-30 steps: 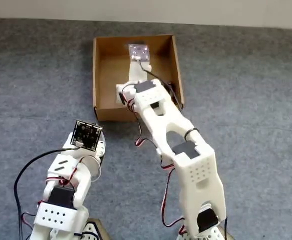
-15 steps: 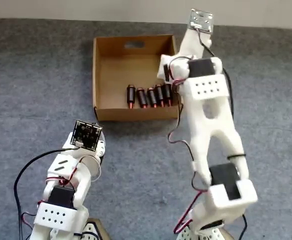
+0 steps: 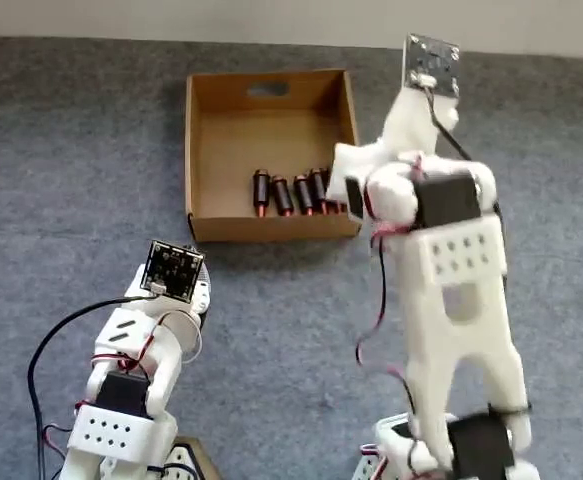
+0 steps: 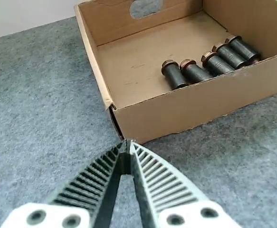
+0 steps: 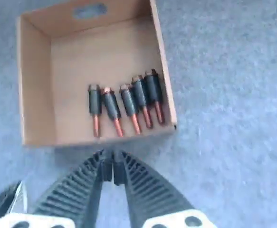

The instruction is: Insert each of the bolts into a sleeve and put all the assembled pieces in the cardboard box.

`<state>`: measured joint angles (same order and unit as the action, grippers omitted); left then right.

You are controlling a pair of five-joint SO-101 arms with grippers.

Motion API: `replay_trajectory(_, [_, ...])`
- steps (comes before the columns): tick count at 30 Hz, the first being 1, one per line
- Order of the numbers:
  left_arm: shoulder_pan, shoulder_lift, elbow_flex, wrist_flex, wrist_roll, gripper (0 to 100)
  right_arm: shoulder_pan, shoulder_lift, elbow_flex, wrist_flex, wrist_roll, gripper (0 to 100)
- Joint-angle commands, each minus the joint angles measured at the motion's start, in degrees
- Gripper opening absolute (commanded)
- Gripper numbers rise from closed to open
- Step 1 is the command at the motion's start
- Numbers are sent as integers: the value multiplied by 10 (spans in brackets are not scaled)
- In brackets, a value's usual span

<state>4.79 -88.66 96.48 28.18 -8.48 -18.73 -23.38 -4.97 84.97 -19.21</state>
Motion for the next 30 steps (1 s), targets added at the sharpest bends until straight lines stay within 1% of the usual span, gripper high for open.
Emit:
replay_trajectory(1, [-6,-7,12,-10,-4,10,-16,-95,36,16,-2,5])
replay_trajectory(3, [-6,-7,12,-10,-4,10,-18,-145,76,7,-1,5])
replay_trajectory(6, [-6,-7,12,-9,-4,10,-18,-207,160,-46,-1,5])
replay_trajectory(13, [-6,-7,12,-6,-4,10,-18,-350,451,-178,-1,5])
replay_trajectory(17, [-5,-7,12,4,-4,10,-15,-459,583,-272,-1,5])
replay_trajectory(22, [-7,-7,12,4,-4,10,-15,-612,744,-366,-1,5])
replay_trajectory(23, [-7,-7,12,4,-4,10,-15,-642,779,-384,4,5])
replay_trajectory(27, [-6,-7,12,4,-4,10,-17,-764,917,-446,62,5])
replay_trajectory(30, [-4,-7,12,12,-4,11,-15,-829,995,-464,84,5])
